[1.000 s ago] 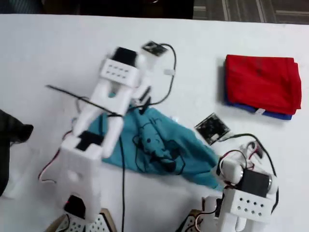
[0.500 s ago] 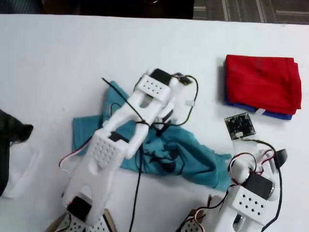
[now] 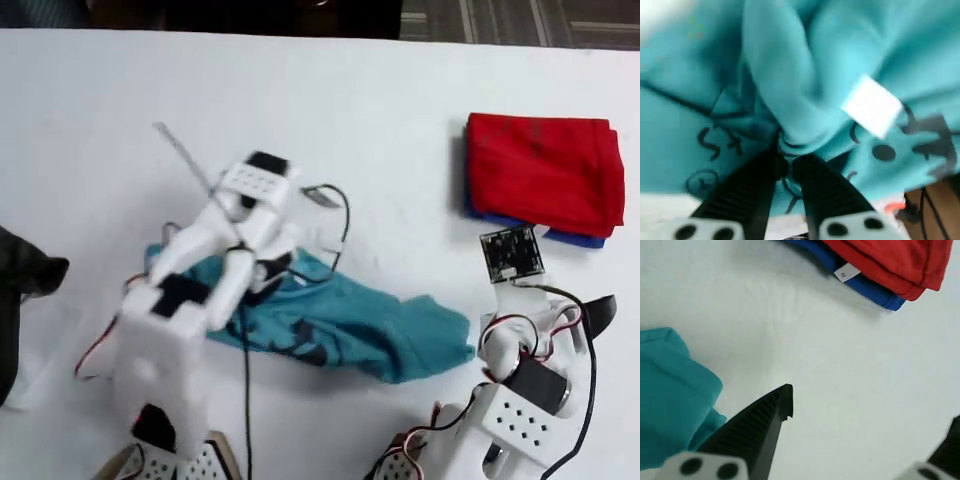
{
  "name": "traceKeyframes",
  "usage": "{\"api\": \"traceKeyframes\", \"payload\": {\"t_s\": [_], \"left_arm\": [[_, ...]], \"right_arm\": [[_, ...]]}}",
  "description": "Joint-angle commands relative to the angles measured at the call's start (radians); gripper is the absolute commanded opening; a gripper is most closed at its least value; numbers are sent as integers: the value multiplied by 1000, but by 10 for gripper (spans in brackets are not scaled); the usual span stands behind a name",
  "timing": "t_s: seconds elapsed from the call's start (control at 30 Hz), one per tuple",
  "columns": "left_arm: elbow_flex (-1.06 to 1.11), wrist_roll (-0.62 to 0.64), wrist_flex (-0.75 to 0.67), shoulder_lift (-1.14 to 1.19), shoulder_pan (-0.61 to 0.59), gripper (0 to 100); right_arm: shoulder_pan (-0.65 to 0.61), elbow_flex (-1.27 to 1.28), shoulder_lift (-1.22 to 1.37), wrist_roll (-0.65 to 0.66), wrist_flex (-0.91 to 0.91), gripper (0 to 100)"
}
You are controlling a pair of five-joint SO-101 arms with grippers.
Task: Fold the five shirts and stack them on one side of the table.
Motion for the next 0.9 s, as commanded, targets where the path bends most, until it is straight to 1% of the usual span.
{"api": "traceKeyframes", "payload": {"t_s": [0.0,0.07,0.17,0.3,0.4,0.5,0.57,0.67,0.77,0.87], "left_arm": [[173,-89,-2,-226,-114,27],[254,-130,-17,-298,-201,27],[338,-230,-26,-382,-348,30],[401,-353,-68,-468,-545,31],[417,-393,-92,-497,-637,34],[418,-397,-94,-500,-689,92],[414,-397,-92,-505,-710,156],[386,-394,-87,-506,-715,221],[320,-385,-78,-506,-712,225],[205,-364,-32,-505,-701,225]], "right_arm": [[2,-6,22,-51,-25,454],[-28,-6,56,-64,-25,454],[-77,-12,153,-66,-33,454],[-122,-18,312,-66,-111,454],[-133,-52,432,-68,-168,454],[-128,-95,553,-72,-236,454],[-127,-103,639,-126,-294,454],[-133,-103,769,-189,-366,454],[-133,-147,849,-207,-364,454],[-133,-172,880,-207,-348,454]]}}
